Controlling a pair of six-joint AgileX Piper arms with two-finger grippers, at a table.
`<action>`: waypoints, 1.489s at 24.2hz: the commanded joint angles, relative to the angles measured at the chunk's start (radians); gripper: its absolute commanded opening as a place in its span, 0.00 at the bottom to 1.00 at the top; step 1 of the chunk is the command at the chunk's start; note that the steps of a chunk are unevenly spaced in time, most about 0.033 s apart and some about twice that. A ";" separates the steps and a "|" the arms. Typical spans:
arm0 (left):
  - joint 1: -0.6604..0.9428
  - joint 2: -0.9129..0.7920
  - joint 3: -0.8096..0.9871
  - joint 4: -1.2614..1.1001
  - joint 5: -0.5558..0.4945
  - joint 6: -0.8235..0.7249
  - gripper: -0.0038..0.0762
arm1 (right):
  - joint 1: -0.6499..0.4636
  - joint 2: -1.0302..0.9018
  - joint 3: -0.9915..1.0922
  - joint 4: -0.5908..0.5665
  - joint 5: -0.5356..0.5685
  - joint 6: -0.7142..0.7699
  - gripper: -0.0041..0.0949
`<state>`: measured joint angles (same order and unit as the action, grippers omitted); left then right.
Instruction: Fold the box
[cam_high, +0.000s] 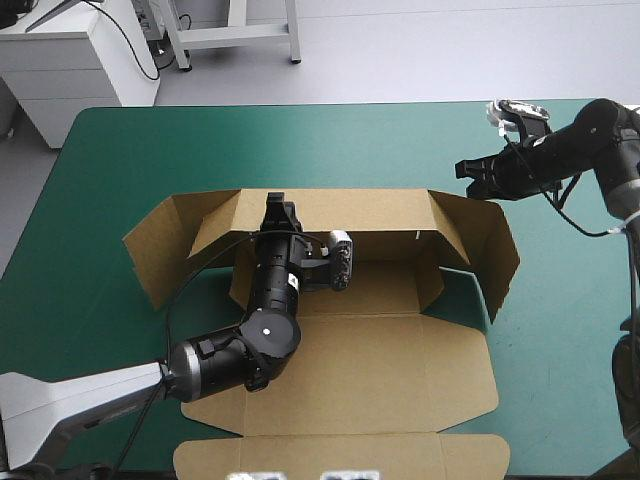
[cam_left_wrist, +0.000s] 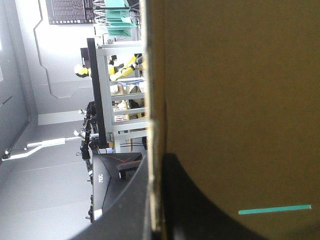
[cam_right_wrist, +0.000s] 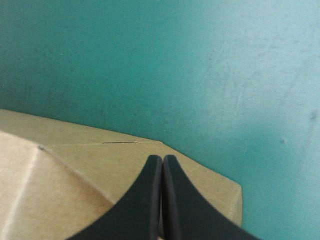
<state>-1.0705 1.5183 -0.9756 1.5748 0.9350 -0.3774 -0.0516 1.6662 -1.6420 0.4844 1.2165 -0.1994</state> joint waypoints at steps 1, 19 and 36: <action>-0.008 -0.041 -0.024 0.071 0.053 -0.014 0.04 | 0.002 -0.104 0.033 0.054 0.035 -0.027 0.03; -0.008 -0.041 -0.024 0.071 0.054 -0.021 0.04 | 0.002 -0.567 0.867 0.602 -0.412 -0.758 0.03; -0.008 -0.041 -0.024 0.071 0.056 -0.021 0.04 | 0.002 -0.595 0.941 0.516 -0.587 -1.077 0.82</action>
<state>-1.0736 1.5183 -0.9756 1.5741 0.9463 -0.3847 -0.0516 1.0906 -0.6765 0.9781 0.6922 -1.2434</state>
